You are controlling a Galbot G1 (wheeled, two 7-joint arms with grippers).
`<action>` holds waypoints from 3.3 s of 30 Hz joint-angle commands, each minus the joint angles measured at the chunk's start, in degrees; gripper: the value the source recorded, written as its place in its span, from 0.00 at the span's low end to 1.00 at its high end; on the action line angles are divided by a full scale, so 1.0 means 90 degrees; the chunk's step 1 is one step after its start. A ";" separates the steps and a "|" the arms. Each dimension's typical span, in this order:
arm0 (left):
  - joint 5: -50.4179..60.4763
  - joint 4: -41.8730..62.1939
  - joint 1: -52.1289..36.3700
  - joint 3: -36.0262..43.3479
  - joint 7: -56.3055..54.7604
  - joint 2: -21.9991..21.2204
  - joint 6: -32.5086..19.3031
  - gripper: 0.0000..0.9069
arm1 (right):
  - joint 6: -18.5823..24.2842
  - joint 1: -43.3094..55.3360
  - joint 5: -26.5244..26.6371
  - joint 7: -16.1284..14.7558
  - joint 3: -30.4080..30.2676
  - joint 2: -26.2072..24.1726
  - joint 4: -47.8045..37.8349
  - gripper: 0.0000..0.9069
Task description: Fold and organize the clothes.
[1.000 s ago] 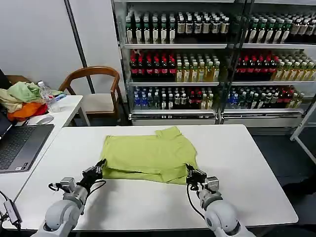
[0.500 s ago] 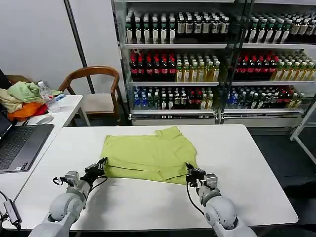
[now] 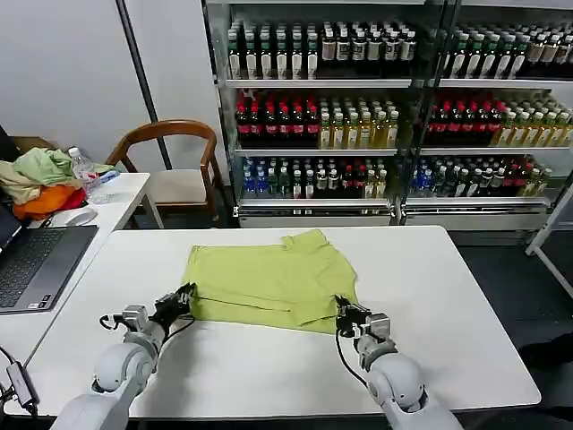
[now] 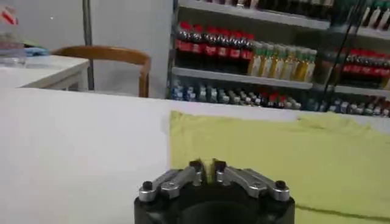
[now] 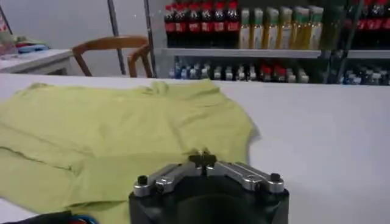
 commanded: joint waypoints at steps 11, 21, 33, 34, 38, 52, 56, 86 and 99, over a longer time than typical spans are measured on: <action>-0.0090 -0.2086 0.1419 -0.0895 -0.0450 0.0142 0.0570 1.00 | 0.0181 -0.1096 -0.0544 -0.0004 0.0466 -0.0303 0.1283 1.00; -0.0025 -0.1648 0.1169 -0.0647 -0.0643 -0.0021 0.0898 1.00 | 0.0183 -0.1357 -0.0648 0.0045 0.0416 -0.0099 0.1101 1.00; 0.0147 -0.0958 0.0806 -0.0338 -0.0655 -0.0067 0.1104 0.04 | 0.0176 -0.1334 -0.0700 0.0166 0.0284 0.0035 0.0898 0.38; 0.0143 -0.0948 0.0796 -0.0335 -0.0653 -0.0066 0.1133 0.06 | 0.0173 -0.1332 -0.0686 0.0151 0.0281 0.0034 0.0881 0.00; 0.0125 -0.0823 0.0741 -0.0265 -0.0601 -0.0034 0.1135 0.06 | 0.0119 -0.1286 -0.0568 0.0130 0.0234 0.0050 0.0840 0.00; 0.0515 -0.1216 0.1041 -0.0412 -0.0187 -0.0057 0.1266 0.03 | 0.0081 -0.1362 -0.0451 0.0126 0.0282 -0.0063 0.1106 0.00; 0.0565 -0.1401 0.1444 -0.0595 -0.0168 -0.0112 0.1041 0.04 | 0.0094 -0.1757 -0.0423 0.0087 0.0374 -0.0143 0.1552 0.00; 0.1234 -0.3418 0.4094 -0.1646 -0.0150 -0.0352 0.0438 0.04 | 0.0691 -0.3889 -0.0918 -0.0078 0.0815 -0.0694 0.2822 0.00; 0.1242 -0.3322 0.4132 -0.1461 -0.0091 -0.0463 0.0406 0.06 | 0.0784 -0.3913 -0.1011 -0.0063 0.0769 -0.0766 0.2710 0.00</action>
